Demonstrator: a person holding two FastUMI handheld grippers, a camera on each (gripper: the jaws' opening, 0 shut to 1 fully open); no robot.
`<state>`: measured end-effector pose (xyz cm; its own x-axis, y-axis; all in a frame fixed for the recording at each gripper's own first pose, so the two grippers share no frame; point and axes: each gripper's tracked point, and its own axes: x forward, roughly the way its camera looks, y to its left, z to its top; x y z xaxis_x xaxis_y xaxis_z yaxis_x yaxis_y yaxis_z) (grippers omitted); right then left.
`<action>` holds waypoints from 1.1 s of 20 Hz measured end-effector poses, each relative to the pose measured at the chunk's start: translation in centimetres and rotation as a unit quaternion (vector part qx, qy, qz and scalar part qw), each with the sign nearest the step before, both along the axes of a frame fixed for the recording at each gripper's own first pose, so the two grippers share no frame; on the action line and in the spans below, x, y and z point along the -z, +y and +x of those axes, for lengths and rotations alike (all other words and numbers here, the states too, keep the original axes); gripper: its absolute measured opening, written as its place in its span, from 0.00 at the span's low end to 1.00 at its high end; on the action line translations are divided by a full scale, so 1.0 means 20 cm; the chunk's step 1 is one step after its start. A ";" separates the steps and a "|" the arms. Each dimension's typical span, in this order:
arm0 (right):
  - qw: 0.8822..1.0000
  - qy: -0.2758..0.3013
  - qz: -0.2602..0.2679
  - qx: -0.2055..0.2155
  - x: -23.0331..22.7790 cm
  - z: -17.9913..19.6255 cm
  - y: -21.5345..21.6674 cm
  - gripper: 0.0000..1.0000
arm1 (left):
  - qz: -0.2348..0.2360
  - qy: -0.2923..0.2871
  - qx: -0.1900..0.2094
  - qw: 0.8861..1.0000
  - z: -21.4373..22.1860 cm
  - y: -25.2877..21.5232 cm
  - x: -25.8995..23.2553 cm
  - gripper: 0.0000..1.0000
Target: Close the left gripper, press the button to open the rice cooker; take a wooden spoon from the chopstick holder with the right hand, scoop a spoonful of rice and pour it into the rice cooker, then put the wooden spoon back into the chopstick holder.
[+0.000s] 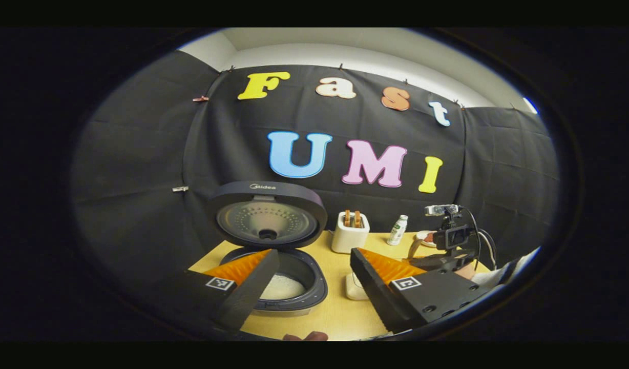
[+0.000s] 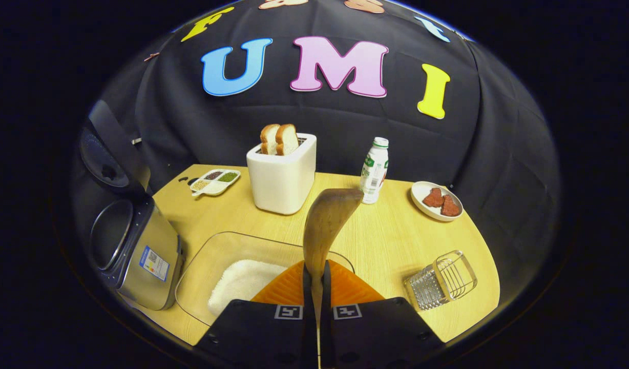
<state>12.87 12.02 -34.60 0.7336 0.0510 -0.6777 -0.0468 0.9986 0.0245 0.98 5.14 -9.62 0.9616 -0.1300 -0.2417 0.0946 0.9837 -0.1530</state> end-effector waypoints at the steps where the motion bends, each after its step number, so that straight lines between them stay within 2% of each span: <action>1: 1.000 0.006 0.005 0.002 0.02 -0.01 0.04 0.07 | -0.002 0.001 -0.003 1.000 -0.01 0.01 0.01 0.96; 4: 0.999 0.014 0.039 0.007 0.04 -0.03 0.15 0.07 | -0.005 0.003 -0.012 1.000 -0.02 0.05 0.02 0.95; 7: 0.995 0.031 0.088 0.039 0.05 -0.02 0.23 0.07 | -0.010 0.008 -0.021 1.000 -0.04 0.09 0.05 0.98; 8: 0.993 0.037 0.100 0.048 0.05 -0.02 0.24 0.07 | -0.012 0.009 -0.025 1.000 -0.04 0.10 0.05 0.95; 11: 0.987 0.054 0.132 0.076 0.05 -0.01 0.24 0.07 | -0.019 0.012 -0.036 0.999 -0.04 0.13 0.07 0.95; 15: 0.974 0.065 0.190 0.108 0.05 0.00 0.25 0.07 | -0.021 0.010 -0.044 0.999 -0.04 0.18 0.06 0.95; 16: 0.969 0.067 0.207 0.115 0.05 -0.01 0.25 0.07 | -0.021 0.009 -0.046 0.999 -0.03 0.18 0.06 0.98; 18: 0.961 0.068 0.237 0.129 0.04 -0.02 0.24 0.07 | -0.019 0.007 -0.048 0.999 -0.03 0.18 0.05 0.95; 22: 0.945 0.062 0.293 0.133 0.01 -0.02 0.20 0.07 | -0.017 0.008 -0.050 0.999 -0.05 0.18 0.05 0.95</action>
